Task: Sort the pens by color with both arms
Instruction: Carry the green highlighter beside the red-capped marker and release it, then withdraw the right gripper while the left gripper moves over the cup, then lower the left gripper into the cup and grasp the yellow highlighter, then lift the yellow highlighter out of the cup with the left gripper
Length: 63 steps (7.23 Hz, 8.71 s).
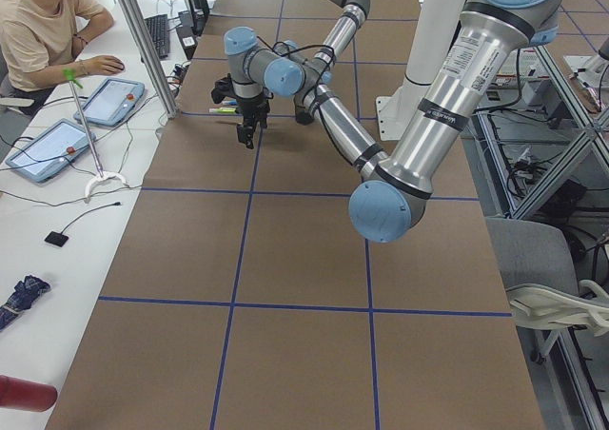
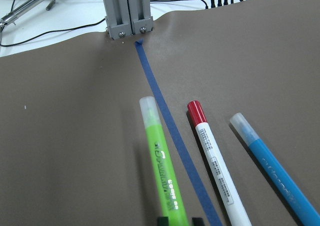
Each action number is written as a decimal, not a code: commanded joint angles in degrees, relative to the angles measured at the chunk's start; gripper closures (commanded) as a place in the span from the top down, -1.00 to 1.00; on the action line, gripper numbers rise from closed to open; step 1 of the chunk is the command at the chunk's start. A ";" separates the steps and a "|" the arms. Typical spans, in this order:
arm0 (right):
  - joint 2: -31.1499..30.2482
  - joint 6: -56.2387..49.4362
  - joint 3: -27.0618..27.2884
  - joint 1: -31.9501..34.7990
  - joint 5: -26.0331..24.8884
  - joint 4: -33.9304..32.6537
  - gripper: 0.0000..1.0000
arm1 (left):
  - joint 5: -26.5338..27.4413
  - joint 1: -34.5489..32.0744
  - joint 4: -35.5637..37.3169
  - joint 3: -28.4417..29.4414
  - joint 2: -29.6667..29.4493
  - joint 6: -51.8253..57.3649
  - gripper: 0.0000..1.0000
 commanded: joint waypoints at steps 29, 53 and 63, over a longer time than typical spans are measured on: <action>-36.09 -63.13 36.86 37.79 55.73 -17.66 0.99 | 18.52 29.01 15.29 32.97 -39.37 6.03 0.89; -35.65 -63.05 36.50 37.53 55.46 -17.48 0.99 | 18.52 33.50 17.93 37.82 -40.34 5.15 0.11; -35.47 -63.05 36.59 37.53 55.46 -17.48 0.99 | 18.61 32.19 23.09 31.00 -40.78 5.33 -1.00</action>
